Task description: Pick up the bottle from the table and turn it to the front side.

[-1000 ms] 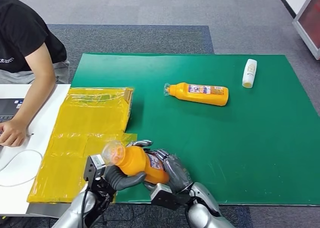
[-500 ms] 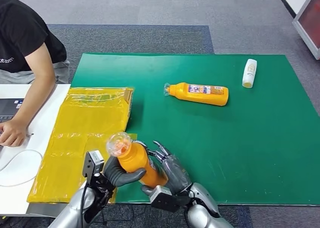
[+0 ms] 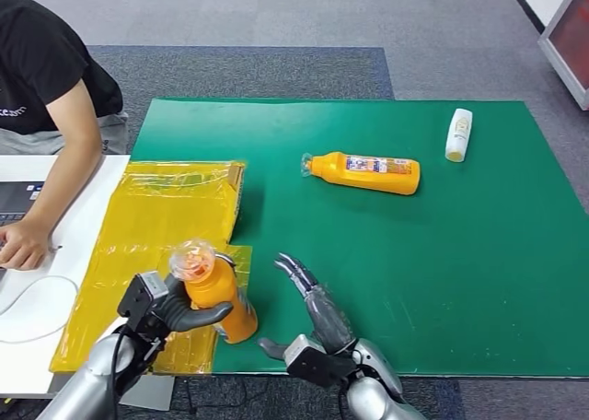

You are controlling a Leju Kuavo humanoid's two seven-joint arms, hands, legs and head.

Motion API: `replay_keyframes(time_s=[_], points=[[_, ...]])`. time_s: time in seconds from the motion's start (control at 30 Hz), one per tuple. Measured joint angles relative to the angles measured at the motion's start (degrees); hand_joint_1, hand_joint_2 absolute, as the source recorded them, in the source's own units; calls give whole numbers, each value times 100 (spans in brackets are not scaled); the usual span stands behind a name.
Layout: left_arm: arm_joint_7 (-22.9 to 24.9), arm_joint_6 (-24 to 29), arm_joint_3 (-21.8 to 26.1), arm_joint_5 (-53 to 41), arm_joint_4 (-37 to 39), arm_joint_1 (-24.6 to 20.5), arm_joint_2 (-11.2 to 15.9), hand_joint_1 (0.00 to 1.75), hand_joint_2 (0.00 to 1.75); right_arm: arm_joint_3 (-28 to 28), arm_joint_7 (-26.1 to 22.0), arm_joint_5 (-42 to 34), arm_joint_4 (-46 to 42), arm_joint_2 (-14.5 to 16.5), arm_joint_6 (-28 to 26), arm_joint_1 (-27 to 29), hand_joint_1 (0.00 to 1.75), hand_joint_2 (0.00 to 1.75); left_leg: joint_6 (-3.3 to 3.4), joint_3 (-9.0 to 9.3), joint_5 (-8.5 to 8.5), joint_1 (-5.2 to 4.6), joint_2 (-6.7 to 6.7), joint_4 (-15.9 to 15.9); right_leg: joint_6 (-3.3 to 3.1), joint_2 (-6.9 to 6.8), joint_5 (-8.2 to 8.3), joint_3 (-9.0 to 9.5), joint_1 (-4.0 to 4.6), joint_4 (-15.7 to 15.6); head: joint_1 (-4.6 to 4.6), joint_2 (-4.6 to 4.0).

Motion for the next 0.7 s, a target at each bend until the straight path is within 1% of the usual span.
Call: replay_keyframes(time_s=[0.17, 0.27, 0.37, 0.53, 0.7], points=[[47, 37, 193, -704, -216, -73, 435, 175, 175, -69, -40, -70, 0, 30, 26, 106, 0, 175, -15, 2, 8, 1, 4, 0, -17, 4, 6, -14, 1, 12, -2, 0], [48, 81, 220, -1243, -360, -223, 666, 175, 175, -110, -48, -85, -3, 44, 61, 158, 0, 175, -23, 2, 11, 2, 4, 0, -27, 4, 8, -21, 2, 24, -2, 0], [86, 61, 216, -1687, -461, -408, 961, 175, 175, -139, -62, -107, -15, 51, 125, 181, 0, 175, -33, 2, 17, 3, 3, 0, -34, 3, 7, -27, 2, 37, -2, 0], [141, -81, 155, -2013, -526, -619, 1388, 175, 175, -168, -75, -124, -16, 86, 207, 182, 0, 175, -44, 2, 25, 3, 3, 0, -38, 3, 7, -30, 3, 49, -2, 0], [132, -115, 67, -2118, -530, -738, 1662, 175, 175, -168, -81, -134, -15, 110, 276, 180, 0, 175, -44, 3, 26, 3, 3, 0, -39, 3, 8, -30, 2, 50, -3, 0]])
